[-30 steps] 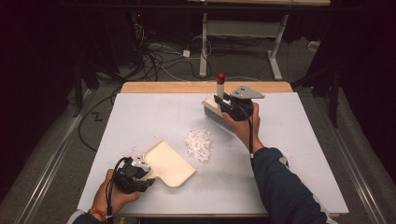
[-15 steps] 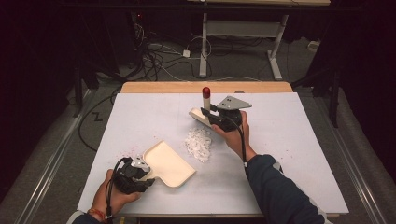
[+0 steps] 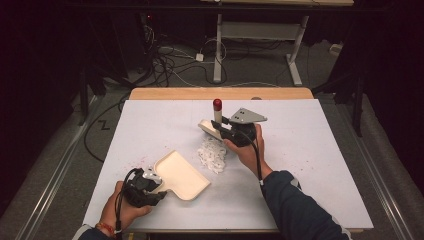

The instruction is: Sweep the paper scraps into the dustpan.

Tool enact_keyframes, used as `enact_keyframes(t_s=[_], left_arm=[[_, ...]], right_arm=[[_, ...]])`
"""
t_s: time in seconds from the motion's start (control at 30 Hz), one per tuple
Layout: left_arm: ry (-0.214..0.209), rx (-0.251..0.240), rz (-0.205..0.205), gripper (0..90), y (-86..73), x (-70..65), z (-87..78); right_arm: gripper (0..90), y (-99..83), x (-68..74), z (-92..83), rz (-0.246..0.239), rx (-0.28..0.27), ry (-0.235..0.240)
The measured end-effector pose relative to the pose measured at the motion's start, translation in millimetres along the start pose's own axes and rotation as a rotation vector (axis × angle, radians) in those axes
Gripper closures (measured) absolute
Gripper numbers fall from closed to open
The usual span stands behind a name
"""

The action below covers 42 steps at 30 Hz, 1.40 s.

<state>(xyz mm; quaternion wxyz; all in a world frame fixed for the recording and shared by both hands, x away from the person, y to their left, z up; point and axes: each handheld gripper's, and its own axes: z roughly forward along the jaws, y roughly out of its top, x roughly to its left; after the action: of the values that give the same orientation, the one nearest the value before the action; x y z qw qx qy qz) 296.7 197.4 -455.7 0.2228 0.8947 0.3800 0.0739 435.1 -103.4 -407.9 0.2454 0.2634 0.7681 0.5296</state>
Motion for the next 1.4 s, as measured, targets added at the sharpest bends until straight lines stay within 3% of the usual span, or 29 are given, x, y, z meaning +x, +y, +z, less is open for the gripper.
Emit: enact_keyframes(t_s=[0.27, 0.43, 0.57, 0.83, 1.07, 1.27, 1.33, 1.4], left_arm=[[-0.003, 0.001, -0.004, 62.9, 7.4, -0.7, 3.6], [0.003, 0.006, -0.003, 62.9, 10.1, -2.6, 4.4], [0.008, 0.005, 0.002, 62.9, 13.0, -3.8, 5.5], [0.011, 0.015, 0.023, 62.9, 21.5, -7.6, 10.8], [0.014, 0.017, 0.025, 62.9, 21.8, -8.0, 12.5], [0.017, 0.024, 0.025, 62.9, 21.6, -8.8, 14.1], [0.020, 0.023, 0.026, 62.8, 21.3, -9.0, 14.6], [0.017, 0.029, 0.027, 62.8, 21.3, -9.3, 15.1]], right_arm=[[70.6, -0.5, 25.3, -1.9, -0.051, -0.008, 0.021], [70.8, -0.5, 34.8, -5.1, -0.045, -0.019, 0.048], [70.9, 1.4, 47.7, -7.0, -0.051, -0.025, 0.089], [71.1, 7.2, 74.5, -5.7, -0.116, -0.027, 0.169], [71.1, 16.0, 71.0, -11.0, -0.117, -0.058, 0.160], [71.1, 26.8, 59.8, -24.4, -0.105, -0.106, 0.125], [71.1, 30.6, 56.3, -36.6, -0.095, -0.140, 0.112], [71.1, 34.4, 52.4, -53.0, -0.118, -0.140, 0.096]])
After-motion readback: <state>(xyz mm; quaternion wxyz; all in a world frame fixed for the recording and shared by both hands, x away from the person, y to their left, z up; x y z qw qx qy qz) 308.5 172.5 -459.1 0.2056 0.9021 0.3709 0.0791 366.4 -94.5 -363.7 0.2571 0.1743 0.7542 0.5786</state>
